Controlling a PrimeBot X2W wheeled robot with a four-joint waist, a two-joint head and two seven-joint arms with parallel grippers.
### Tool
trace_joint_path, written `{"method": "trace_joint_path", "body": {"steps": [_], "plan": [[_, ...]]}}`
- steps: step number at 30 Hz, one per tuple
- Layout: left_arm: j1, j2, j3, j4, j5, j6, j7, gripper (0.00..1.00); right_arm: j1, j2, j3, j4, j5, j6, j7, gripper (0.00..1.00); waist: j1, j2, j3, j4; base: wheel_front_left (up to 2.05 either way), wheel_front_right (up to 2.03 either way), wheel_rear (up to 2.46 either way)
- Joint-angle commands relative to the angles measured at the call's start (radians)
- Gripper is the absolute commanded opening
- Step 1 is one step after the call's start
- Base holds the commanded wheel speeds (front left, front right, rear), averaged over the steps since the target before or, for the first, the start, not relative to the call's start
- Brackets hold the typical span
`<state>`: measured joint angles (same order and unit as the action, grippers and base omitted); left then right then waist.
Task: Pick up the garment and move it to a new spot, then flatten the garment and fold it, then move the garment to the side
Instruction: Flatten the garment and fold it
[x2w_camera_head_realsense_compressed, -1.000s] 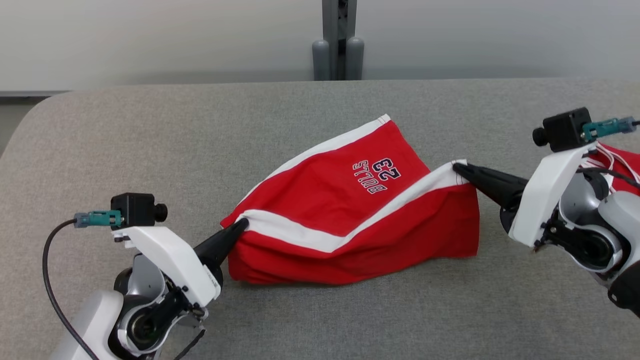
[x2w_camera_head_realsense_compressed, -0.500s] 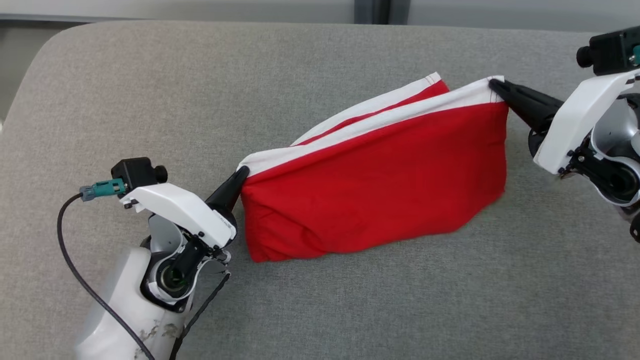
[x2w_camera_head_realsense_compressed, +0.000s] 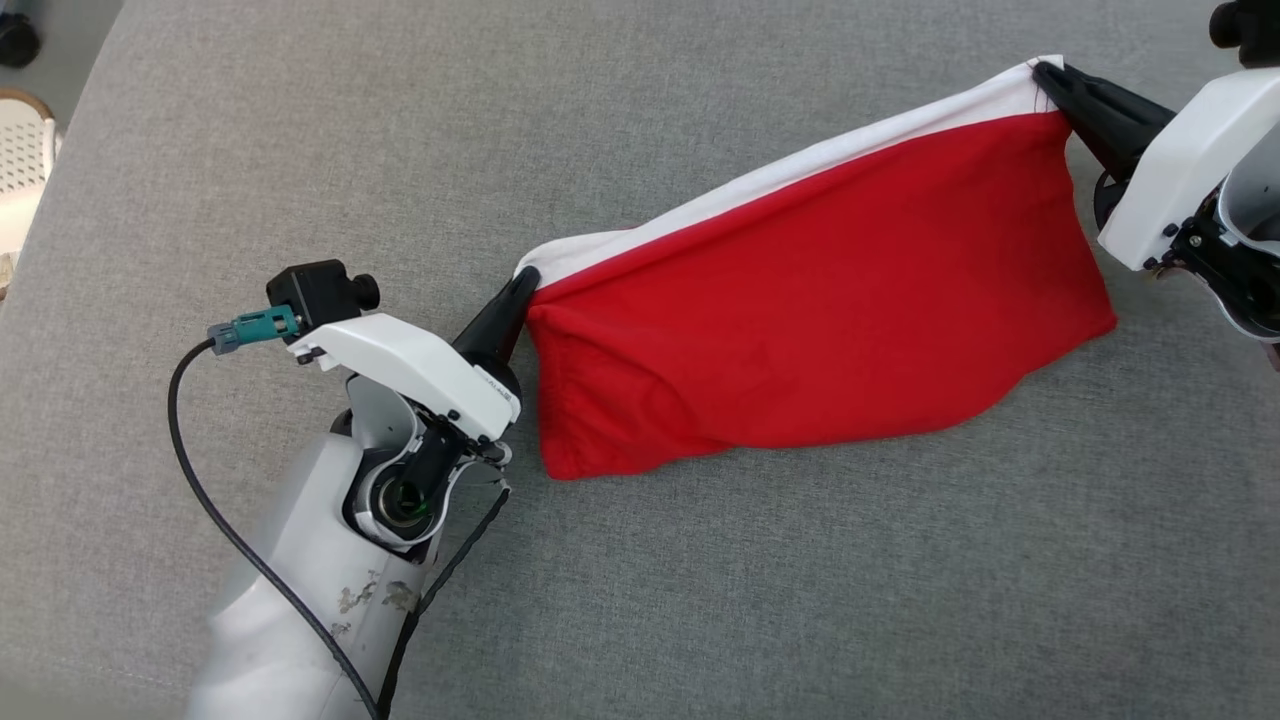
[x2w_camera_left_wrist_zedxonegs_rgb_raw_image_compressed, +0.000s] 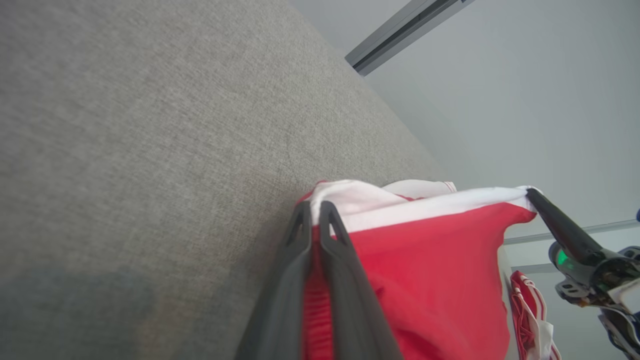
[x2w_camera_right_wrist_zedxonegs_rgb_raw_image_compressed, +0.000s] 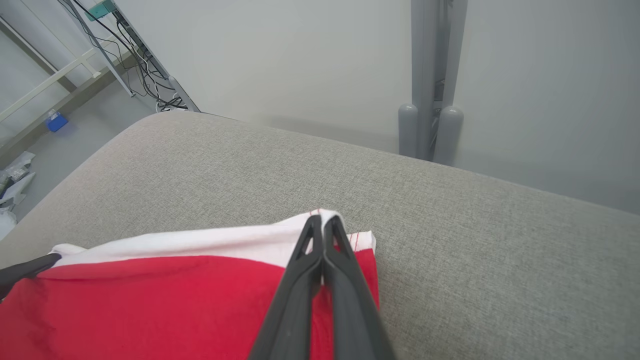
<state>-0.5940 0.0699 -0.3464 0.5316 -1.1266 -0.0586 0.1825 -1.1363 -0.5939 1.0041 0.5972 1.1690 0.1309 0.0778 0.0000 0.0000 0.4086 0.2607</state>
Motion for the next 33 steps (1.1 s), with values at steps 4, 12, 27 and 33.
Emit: {"method": "trace_joint_path", "body": {"steps": [4, 12, 27, 33], "plan": [[-0.038, -0.005, -0.015, 0.029, -0.006, -0.017, -0.029, 0.0, -0.034, 0.006, 0.02, 0.037, -0.009, 0.0, -0.019, 0.0, 0.0, 0.0, 0.029, 0.02, 0.0, 0.0, 0.0], [-0.081, -0.016, -0.073, 0.071, -0.015, -0.041, -0.068, 0.0, -0.09, 0.027, 0.092, 0.119, -0.024, 0.0, -0.023, 0.0, 0.0, 0.0, 0.057, 0.03, 0.0, 0.0, 0.0], [-0.112, -0.011, -0.144, 0.164, 0.003, -0.024, -0.153, 1.0, -0.093, 0.074, 0.152, 0.247, 0.025, 0.0, -0.13, 1.0, 0.0, 0.0, 0.02, 0.0, 0.0, 0.0, 0.0], [-0.076, 0.028, -0.112, 0.169, 0.01, -0.022, -0.228, 1.0, -0.036, 0.094, 0.163, 0.264, 0.031, 0.0, -0.246, 1.0, 0.0, 0.0, -0.086, -0.052, 0.0, 0.0, 0.0]]}}
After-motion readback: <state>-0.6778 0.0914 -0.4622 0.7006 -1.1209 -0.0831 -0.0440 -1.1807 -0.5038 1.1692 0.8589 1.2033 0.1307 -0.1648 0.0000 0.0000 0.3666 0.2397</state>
